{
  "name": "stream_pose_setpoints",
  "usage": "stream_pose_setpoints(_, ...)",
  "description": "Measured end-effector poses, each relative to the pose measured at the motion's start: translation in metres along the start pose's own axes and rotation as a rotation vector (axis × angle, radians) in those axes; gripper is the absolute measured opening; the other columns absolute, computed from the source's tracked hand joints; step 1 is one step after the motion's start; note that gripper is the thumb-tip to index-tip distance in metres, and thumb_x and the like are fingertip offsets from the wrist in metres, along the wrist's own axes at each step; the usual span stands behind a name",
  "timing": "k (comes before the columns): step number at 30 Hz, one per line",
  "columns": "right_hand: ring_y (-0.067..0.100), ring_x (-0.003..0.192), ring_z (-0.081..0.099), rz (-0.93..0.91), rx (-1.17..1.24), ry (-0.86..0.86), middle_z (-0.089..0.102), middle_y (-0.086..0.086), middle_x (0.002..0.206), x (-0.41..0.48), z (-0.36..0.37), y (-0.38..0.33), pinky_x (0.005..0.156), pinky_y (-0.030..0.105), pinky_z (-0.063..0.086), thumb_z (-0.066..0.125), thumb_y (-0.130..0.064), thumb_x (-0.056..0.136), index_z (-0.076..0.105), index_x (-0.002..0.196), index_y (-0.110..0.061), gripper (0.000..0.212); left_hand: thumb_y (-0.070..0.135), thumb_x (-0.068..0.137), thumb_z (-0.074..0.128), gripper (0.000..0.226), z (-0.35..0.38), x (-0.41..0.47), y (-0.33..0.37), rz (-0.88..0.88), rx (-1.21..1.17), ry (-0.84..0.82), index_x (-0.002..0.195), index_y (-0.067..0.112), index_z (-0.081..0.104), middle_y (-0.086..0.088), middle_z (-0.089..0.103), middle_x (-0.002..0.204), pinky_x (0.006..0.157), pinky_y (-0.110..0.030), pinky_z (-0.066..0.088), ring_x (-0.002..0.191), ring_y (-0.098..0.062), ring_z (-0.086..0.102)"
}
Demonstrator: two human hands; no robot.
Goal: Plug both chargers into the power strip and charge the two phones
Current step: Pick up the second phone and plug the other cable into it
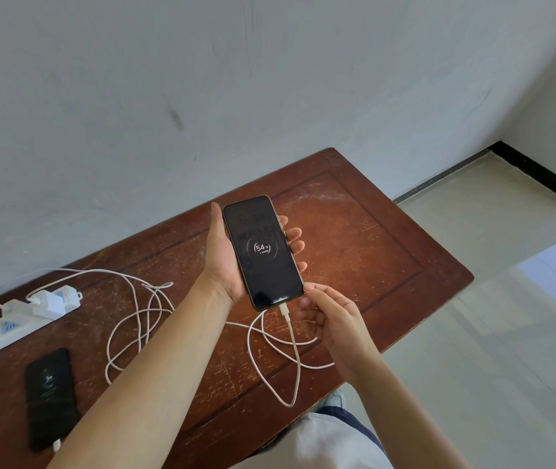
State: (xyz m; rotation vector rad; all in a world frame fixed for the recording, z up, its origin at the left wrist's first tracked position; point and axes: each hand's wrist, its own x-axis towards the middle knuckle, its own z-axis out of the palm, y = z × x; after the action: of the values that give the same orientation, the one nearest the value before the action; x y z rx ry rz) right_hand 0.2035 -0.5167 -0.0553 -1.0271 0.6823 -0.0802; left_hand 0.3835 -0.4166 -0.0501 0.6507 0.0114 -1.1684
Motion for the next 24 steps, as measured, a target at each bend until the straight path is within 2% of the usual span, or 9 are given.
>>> stream_pose_setpoints(10,0.014,0.075,0.070,-0.018,0.000,-0.006,0.073,0.001,0.082,0.007,0.000,-0.001,0.066,0.023,0.056,0.065,-0.031,0.097,0.080,0.096,-0.023,0.017,0.094,0.074,0.035,0.108,-0.001,0.004,0.002,0.002,-0.023,0.036,0.129,0.005,0.064,-0.024,0.062,0.136,0.098,-0.064,0.047,0.117,-0.042,0.063)
stream_pose_setpoints(16,0.019,0.084,0.074,-0.058,0.001,-0.023,0.079,0.011,0.098,0.013,-0.003,0.001,0.072,0.024,0.060,0.064,-0.034,0.094,0.079,0.101,-0.021,0.021,0.093,0.075,0.033,0.108,-0.005,0.007,0.001,0.008,-0.005,0.050,0.134,0.006,0.060,-0.025,0.058,0.140,0.103,-0.067,0.044,0.125,-0.044,0.058)
stream_pose_setpoints(19,0.017,0.087,0.073,-0.082,0.016,-0.033,0.079,0.009,0.099,0.020,-0.007,0.003,0.075,0.022,0.060,0.062,-0.031,0.095,0.078,0.106,-0.017,0.024,0.091,0.077,0.029,0.106,-0.008,0.014,-0.001,0.027,0.026,0.166,0.131,0.007,0.064,-0.021,0.067,0.129,0.099,-0.065,0.049,0.119,-0.040,0.063)
stream_pose_setpoints(21,0.015,0.085,0.071,-0.091,0.014,-0.009,0.078,0.007,0.096,0.029,-0.010,0.006,0.075,0.022,0.059,0.057,-0.025,0.101,0.075,0.109,-0.012,0.023,0.088,0.082,0.027,0.098,-0.011,0.020,-0.003,0.039,0.018,0.295,0.121,0.010,0.072,-0.017,0.073,0.117,0.088,-0.057,0.057,0.107,-0.035,0.071)
stream_pose_setpoints(24,0.012,0.082,0.069,-0.088,-0.016,0.034,0.077,0.004,0.090,0.045,-0.015,0.010,0.074,0.022,0.058,0.050,-0.019,0.106,0.070,0.112,-0.008,0.024,0.080,0.090,0.023,0.088,-0.019,0.030,-0.007,0.024,-0.001,0.420,0.128,0.014,0.067,-0.016,0.071,0.124,0.082,-0.052,0.060,0.109,-0.034,0.071)
